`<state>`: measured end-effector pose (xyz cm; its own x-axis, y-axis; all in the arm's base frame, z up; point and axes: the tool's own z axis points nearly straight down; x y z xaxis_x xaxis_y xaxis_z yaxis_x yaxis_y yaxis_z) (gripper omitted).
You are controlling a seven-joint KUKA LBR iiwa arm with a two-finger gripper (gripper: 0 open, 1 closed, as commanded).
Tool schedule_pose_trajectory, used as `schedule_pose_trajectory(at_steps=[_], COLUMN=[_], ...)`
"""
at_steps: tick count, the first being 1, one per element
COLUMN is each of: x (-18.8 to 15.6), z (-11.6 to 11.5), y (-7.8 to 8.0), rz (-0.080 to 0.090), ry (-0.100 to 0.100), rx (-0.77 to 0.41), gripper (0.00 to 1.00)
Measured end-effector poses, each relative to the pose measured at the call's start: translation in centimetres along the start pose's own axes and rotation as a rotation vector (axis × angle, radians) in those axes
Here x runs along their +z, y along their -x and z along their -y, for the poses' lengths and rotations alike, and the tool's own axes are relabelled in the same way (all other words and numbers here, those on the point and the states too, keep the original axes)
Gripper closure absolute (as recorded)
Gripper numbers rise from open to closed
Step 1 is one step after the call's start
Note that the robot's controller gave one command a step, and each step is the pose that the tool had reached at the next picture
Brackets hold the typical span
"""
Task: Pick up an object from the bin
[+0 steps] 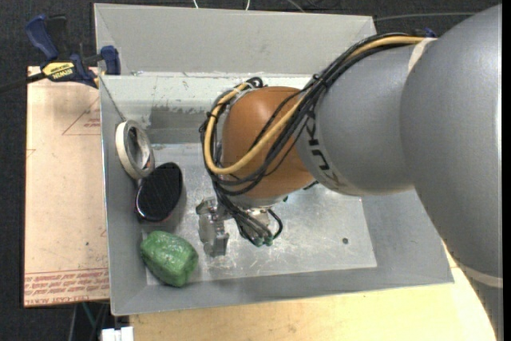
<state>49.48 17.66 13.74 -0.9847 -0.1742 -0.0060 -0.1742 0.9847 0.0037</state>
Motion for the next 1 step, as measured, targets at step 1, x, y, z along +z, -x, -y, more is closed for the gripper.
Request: schedule_pose_trajectory(at_steps=[1], x=[0.93], z=[1.96], y=[0.15], rz=[-0.001], ry=[0.000], rx=[-0.023], gripper=[1.00])
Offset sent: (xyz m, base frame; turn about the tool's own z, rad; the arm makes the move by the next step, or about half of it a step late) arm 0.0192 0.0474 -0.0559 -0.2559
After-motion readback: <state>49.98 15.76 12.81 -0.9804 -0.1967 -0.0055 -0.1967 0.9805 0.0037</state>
